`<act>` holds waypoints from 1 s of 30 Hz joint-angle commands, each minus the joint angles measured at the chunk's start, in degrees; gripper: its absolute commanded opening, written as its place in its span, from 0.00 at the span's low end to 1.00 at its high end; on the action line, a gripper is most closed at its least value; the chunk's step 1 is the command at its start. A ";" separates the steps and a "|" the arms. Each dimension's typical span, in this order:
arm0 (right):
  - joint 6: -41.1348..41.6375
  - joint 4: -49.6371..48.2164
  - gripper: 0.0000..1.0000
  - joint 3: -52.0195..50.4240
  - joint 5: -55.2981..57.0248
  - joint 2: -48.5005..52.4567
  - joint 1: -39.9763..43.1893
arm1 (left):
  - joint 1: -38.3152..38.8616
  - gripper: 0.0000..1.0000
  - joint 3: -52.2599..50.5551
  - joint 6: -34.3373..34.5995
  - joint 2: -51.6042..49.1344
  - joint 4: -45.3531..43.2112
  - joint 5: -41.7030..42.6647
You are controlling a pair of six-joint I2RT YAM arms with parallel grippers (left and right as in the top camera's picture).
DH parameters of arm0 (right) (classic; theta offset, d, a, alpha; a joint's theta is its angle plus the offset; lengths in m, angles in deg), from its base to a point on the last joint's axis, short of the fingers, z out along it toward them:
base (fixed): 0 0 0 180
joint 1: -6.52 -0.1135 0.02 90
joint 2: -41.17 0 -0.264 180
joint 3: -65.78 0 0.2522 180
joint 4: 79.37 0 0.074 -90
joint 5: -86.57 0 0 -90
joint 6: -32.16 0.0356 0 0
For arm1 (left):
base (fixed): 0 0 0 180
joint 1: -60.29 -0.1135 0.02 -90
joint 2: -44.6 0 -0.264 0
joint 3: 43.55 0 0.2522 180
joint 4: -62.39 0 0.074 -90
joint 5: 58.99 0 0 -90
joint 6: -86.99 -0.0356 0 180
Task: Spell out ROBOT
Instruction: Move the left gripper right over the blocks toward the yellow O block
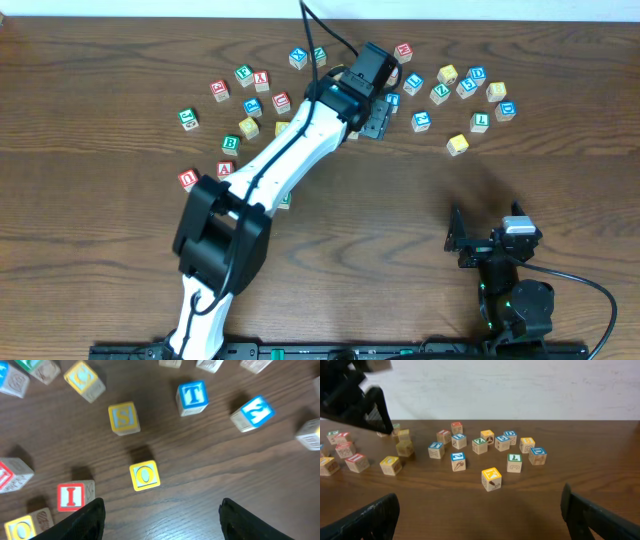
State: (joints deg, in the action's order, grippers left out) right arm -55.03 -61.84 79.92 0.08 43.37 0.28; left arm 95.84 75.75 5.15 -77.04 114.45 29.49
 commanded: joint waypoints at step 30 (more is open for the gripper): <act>0.76 0.13 0.99 -0.07 0.61 -0.04 -0.35 | -0.24 0.71 3.61 6.95 -8.35 -2.23 -6.67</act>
State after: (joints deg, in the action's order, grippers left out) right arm -55.05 -61.84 79.92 0.10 43.37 0.28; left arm 95.97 77.97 12.01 -85.17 112.16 23.35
